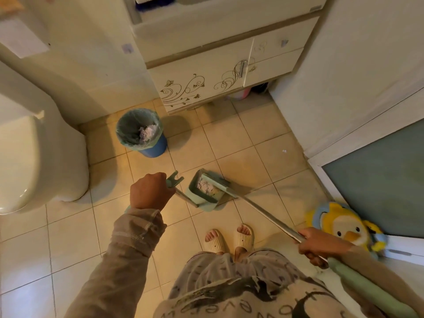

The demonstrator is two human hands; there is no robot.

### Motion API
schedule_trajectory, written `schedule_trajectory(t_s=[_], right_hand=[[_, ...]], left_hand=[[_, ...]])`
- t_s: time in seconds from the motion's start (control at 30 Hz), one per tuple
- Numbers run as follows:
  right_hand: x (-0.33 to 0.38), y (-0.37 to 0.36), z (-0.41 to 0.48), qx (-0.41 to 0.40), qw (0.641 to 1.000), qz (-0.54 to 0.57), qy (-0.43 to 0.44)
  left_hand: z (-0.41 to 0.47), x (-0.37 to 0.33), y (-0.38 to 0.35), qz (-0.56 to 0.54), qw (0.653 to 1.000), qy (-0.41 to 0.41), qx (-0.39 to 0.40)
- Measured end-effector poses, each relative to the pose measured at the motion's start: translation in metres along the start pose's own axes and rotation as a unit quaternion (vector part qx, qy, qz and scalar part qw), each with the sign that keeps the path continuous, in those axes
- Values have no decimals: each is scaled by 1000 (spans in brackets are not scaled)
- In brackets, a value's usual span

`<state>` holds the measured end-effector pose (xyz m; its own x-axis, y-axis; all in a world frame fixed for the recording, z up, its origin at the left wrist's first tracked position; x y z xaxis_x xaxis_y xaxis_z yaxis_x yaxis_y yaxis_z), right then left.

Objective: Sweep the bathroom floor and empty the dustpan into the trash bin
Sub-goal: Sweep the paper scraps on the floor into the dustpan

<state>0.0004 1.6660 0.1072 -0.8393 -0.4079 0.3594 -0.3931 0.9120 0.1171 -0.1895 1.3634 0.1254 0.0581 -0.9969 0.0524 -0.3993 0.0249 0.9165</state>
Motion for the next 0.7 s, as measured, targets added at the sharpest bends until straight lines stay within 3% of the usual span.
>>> schedule_trajectory(t_s=[0.33,0.7], right_hand=[[-23,-1,-2,-72,986,148,-6],[-47,85,-14,-157,970,184,-15]], left_hand=[[7,-14,8,14,998,-60,-4],[32,-115,29,28,990,-135,-13]])
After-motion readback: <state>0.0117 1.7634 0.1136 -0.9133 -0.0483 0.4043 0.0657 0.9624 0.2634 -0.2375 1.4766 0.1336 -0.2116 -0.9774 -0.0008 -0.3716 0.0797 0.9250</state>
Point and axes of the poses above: each hand's wrist, its own z-axis towards the middle knuckle, its own y-axis out of the back of the hand, x = y × z, the point moved 2 cm from there along z, towards the middle knuckle, and after that the axes turned 9 degrees about y, right-handed, at the moved point
